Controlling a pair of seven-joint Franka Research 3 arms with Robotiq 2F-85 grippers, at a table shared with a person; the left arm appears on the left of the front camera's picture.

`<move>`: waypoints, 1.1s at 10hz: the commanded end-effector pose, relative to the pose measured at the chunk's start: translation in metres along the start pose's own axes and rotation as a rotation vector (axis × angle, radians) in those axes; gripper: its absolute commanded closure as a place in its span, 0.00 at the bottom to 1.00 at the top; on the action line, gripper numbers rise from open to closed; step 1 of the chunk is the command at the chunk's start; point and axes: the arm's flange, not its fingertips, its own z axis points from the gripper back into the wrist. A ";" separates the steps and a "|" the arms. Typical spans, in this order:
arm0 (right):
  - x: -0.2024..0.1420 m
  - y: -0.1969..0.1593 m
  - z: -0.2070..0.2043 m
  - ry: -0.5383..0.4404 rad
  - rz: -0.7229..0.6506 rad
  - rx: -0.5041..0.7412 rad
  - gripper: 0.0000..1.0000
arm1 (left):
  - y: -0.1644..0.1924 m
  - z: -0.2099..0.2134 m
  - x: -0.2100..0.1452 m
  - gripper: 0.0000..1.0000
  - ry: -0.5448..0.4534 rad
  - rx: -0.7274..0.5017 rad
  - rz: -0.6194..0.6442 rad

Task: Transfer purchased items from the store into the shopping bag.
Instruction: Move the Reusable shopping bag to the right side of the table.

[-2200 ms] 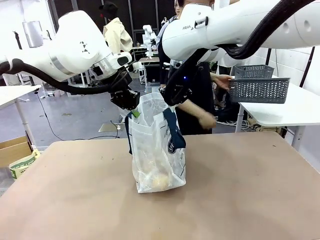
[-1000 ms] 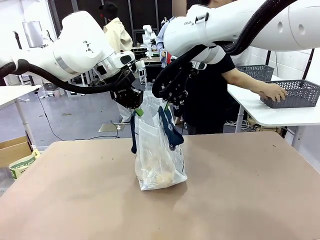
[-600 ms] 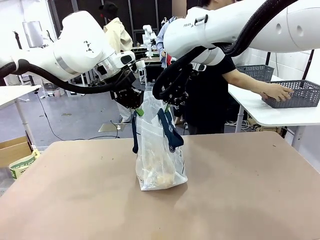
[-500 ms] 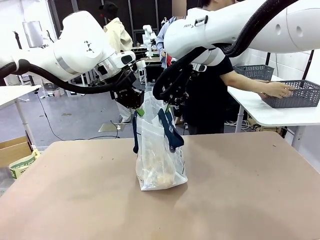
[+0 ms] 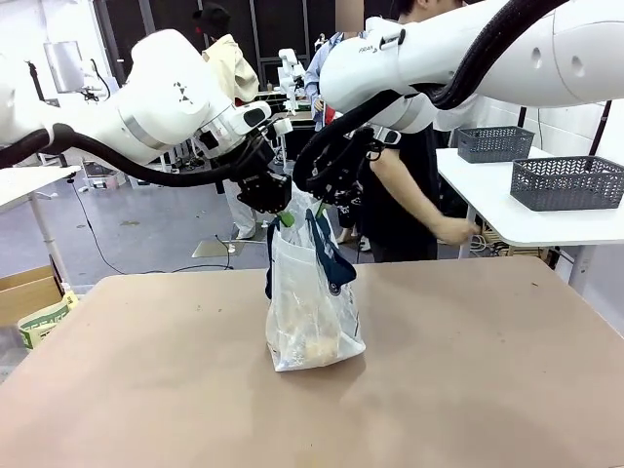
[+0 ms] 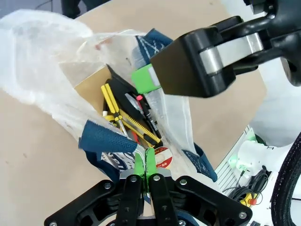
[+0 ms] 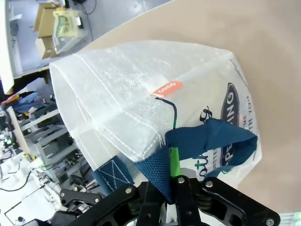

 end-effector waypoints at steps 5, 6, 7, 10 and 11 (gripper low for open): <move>0.021 -0.003 0.004 0.057 0.064 0.107 1.00 | 0.002 -0.002 0.008 1.00 -0.026 -0.034 0.008; 0.020 -0.005 -0.006 0.020 0.017 0.060 1.00 | 0.002 -0.002 0.008 1.00 -0.026 -0.034 0.008; 0.020 -0.005 -0.006 0.020 0.017 0.060 1.00 | 0.002 -0.001 0.010 1.00 -0.033 -0.032 0.007; 0.025 -0.001 -0.008 0.041 0.035 0.069 1.00 | -0.003 -0.007 0.014 1.00 -0.054 -0.058 -0.089; 0.027 0.001 -0.010 0.040 0.039 0.072 1.00 | -0.004 -0.005 0.013 1.00 -0.069 -0.068 -0.103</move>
